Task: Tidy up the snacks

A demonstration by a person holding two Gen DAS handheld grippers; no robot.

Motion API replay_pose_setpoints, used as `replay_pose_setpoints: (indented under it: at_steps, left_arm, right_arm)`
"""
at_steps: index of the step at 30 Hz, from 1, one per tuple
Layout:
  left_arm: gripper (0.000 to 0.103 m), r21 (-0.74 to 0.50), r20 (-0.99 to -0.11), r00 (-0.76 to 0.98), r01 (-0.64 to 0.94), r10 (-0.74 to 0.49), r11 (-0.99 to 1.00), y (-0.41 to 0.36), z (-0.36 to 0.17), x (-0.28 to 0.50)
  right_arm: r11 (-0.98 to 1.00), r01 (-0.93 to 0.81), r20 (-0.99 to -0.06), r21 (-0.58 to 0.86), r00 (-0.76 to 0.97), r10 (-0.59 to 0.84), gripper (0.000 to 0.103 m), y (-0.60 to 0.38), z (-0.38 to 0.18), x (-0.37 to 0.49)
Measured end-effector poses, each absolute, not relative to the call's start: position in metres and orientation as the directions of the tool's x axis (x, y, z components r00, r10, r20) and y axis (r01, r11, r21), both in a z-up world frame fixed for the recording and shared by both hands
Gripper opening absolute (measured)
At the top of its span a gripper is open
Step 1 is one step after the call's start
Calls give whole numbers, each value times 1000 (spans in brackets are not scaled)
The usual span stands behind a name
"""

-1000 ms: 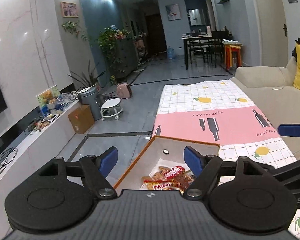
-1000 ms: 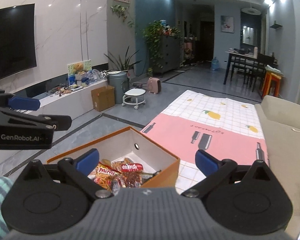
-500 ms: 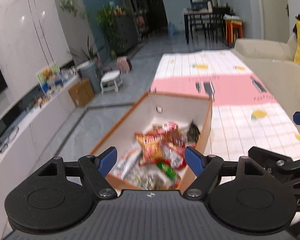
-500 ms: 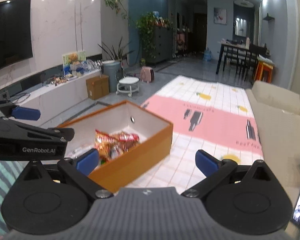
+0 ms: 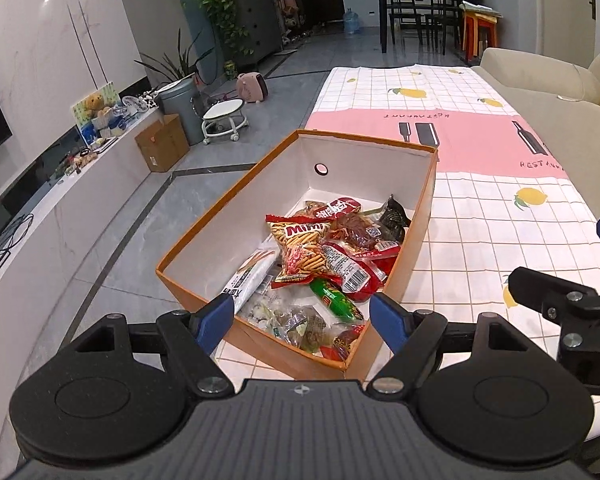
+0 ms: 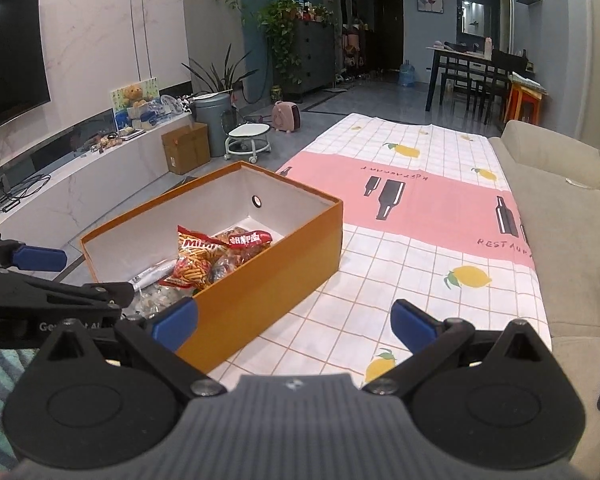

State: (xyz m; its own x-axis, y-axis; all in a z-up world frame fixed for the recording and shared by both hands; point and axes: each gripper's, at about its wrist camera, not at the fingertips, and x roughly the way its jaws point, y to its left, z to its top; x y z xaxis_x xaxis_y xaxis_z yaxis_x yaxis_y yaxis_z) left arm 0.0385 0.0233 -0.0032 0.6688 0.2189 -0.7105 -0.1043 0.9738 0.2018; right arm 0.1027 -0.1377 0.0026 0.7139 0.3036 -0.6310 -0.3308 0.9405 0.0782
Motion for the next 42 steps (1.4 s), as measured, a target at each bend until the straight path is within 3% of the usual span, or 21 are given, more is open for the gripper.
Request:
replay_pose_setpoints:
  at_steps: [42]
  left_arm:
    - [90, 187, -733, 647, -108, 212, 976, 22, -5, 43]
  right_arm:
    - [931, -355, -635, 82, 702, 323, 99, -134, -1, 104]
